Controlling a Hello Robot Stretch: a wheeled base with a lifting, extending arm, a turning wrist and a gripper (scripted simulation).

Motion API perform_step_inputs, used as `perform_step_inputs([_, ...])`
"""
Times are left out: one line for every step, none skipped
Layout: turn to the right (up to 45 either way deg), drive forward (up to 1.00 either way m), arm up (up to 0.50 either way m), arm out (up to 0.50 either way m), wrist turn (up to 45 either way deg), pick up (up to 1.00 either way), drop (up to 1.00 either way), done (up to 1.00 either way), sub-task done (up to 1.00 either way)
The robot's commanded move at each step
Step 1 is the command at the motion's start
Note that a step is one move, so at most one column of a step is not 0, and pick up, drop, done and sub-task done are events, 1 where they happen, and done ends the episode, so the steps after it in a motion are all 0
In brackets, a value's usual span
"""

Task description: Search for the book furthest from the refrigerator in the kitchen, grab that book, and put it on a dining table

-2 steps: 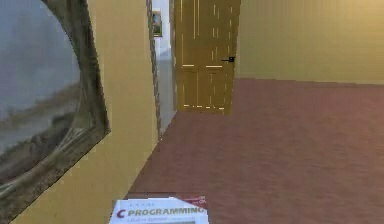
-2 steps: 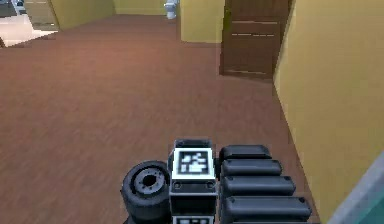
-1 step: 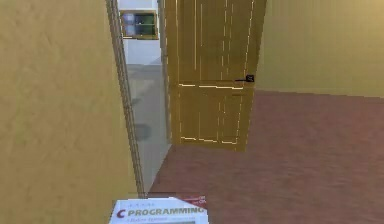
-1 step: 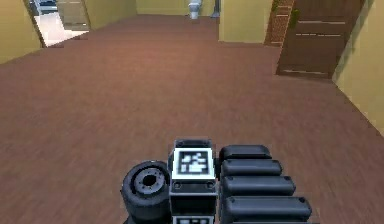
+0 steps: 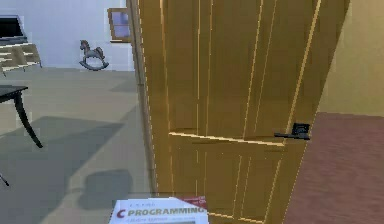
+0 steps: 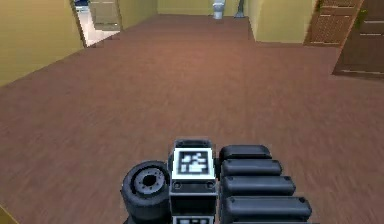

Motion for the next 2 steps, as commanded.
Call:
perform_step_inputs([-9.0,0.00,0.00,0.00,0.0,0.00,0.00,0.00,0.00])
perform_step_inputs([0.0,0.15,0.00,0.00,0.0,0.00,0.00,0.00,0.00])
